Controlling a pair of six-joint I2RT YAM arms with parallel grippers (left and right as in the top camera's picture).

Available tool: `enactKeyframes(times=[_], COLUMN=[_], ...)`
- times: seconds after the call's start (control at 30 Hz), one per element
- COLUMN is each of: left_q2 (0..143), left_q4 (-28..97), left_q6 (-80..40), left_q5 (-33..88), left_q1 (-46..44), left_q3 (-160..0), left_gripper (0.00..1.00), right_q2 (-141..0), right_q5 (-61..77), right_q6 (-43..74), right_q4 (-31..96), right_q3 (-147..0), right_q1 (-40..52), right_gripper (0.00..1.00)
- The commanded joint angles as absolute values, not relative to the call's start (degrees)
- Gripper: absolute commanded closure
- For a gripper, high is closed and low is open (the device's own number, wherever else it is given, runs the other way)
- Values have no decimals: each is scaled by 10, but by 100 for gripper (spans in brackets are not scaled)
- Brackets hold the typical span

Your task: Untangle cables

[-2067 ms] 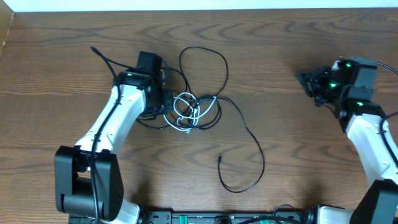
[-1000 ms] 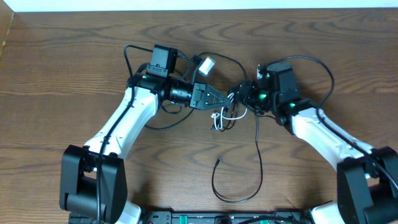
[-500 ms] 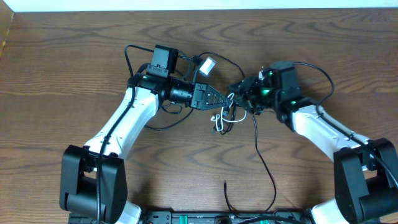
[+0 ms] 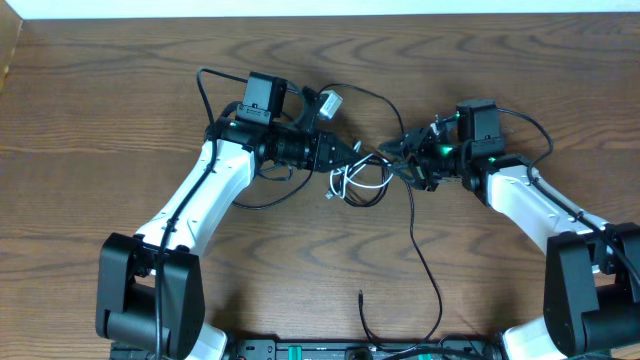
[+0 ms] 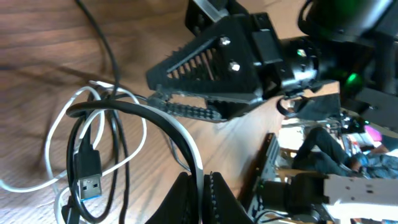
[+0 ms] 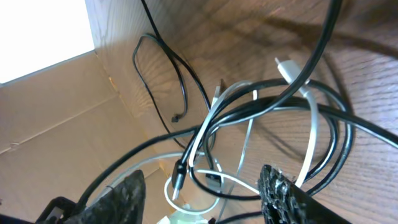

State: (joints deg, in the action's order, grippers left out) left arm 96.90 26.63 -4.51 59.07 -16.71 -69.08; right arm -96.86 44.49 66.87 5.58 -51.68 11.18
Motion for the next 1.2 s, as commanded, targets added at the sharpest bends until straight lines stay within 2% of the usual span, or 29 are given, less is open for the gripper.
enactKeyframes(times=[0.0, 0.2, 0.37, 0.43, 0.57, 0.67, 0.77, 0.8, 1.03, 1.17], left_q2=[957, 951, 931, 917, 892, 878, 872, 872, 872, 872], left_q4=[257, 210, 170, 170, 170, 170, 170, 170, 224, 327], left_q6=[-50, -86, -124, -124, -128, -135, -147, -150, -114, -58], left_q5=[603, 679, 717, 717, 719, 729, 733, 734, 692, 510], left_q1=[-168, -168, -168, -168, -168, -168, -168, -168, -167, -168], left_q3=[-695, -695, -695, -695, -695, -695, -695, -695, -695, -695], left_gripper=[93, 93, 93, 93, 94, 93, 93, 93, 93, 93], right_q2=[-969, -969, -969, -969, -969, -969, -969, -969, -969, -964], right_q5=[442, 402, 344, 308, 250, 229, 222, 222, 249, 269], right_q6=[658, 721, 770, 774, 782, 782, 782, 782, 761, 717], right_q4=[57, 33, 16, 7, -8, -34, -69, -78, -136, -137], right_q3=[-517, -517, -517, -517, -517, -517, -517, -517, -517, -517], right_q1=[132, 165, 181, 181, 181, 181, 181, 181, 171, 148], right_gripper=[42, 39, 44, 57, 77, 80, 97, 99, 99, 99])
